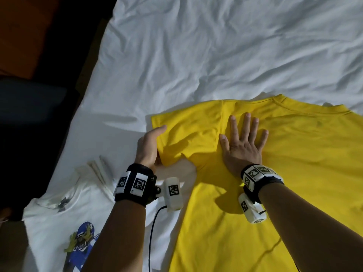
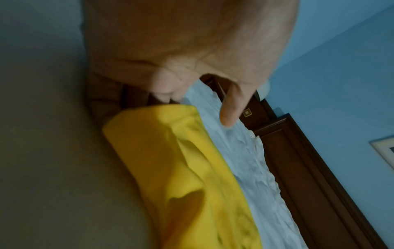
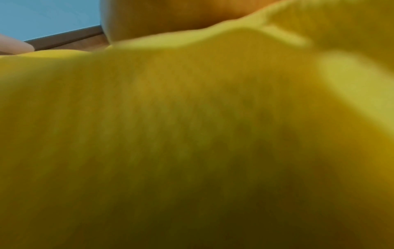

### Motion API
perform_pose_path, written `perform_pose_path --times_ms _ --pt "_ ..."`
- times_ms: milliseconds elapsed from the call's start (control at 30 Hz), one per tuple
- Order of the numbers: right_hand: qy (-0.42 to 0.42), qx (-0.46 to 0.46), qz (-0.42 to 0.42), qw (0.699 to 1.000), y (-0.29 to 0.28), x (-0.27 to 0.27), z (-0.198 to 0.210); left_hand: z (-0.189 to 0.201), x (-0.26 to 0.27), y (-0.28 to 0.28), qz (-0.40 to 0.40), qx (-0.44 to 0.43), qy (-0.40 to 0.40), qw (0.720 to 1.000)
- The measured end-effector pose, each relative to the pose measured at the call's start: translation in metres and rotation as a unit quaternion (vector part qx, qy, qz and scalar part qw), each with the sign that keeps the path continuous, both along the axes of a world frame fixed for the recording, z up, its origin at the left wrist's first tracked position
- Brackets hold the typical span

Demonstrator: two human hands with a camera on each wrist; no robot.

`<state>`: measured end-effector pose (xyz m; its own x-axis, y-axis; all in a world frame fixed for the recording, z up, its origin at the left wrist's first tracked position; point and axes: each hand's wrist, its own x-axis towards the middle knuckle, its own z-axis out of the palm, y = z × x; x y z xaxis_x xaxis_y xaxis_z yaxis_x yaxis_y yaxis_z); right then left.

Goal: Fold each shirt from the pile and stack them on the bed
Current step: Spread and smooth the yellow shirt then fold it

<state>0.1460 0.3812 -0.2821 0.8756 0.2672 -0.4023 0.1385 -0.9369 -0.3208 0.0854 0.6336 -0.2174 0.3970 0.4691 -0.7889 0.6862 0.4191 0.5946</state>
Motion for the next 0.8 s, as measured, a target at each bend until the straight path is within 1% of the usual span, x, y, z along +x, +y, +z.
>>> perform_pose_path --times_ms 67,133,200,267,300,367,433,500,600,633,667,700,733,767,800 --pt "0.001 -0.003 0.001 1.000 0.000 -0.001 0.000 0.008 -0.008 -0.003 -0.072 0.010 0.019 0.997" --pt "0.001 -0.005 0.001 1.000 0.000 -0.001 0.000 0.009 -0.011 -0.010 -0.093 0.054 0.011 0.994" --pt "0.002 -0.006 0.002 1.000 0.000 -0.001 0.001 0.003 -0.013 -0.016 -0.075 0.106 -0.045 0.990" --pt "0.003 -0.007 0.003 1.000 0.001 0.000 0.001 -0.003 -0.012 -0.019 -0.064 0.164 -0.125 0.976" --pt "0.003 -0.007 0.003 1.000 0.001 0.000 0.001 -0.005 -0.012 -0.021 -0.064 0.194 -0.150 0.967" --pt "0.003 -0.007 0.003 1.000 0.001 0.000 0.001 -0.008 -0.010 -0.023 -0.059 0.229 -0.173 0.956" --pt "0.004 -0.008 0.004 1.000 0.001 0.000 0.001 -0.013 -0.011 -0.021 -0.052 0.256 -0.162 0.952" --pt "0.009 -0.006 0.004 1.000 0.001 0.000 0.002 -0.016 -0.014 -0.017 -0.067 0.297 -0.130 0.944" --pt "0.010 -0.006 0.006 1.000 0.001 0.000 0.003 -0.018 -0.023 -0.013 -0.104 0.395 -0.051 0.911" --pt "0.008 -0.006 0.005 1.000 0.001 0.000 0.003 -0.016 -0.025 -0.015 -0.109 0.437 -0.023 0.893" --pt "0.006 -0.005 0.004 1.000 0.001 -0.001 0.003 -0.013 -0.025 -0.021 -0.132 0.493 -0.004 0.860" --pt "0.006 -0.004 0.004 1.000 0.001 -0.001 0.003 -0.010 -0.022 -0.030 -0.169 0.557 -0.002 0.813" --pt "0.008 -0.003 0.005 1.000 0.001 -0.001 0.003 -0.008 -0.017 -0.042 -0.225 0.603 -0.026 0.765" --pt "0.009 -0.001 0.005 1.000 0.000 0.000 0.002 -0.007 -0.009 -0.056 -0.306 0.619 -0.065 0.720" --pt "0.008 0.000 0.006 1.000 0.000 0.000 0.002 -0.009 0.001 -0.071 -0.403 0.603 -0.104 0.681"
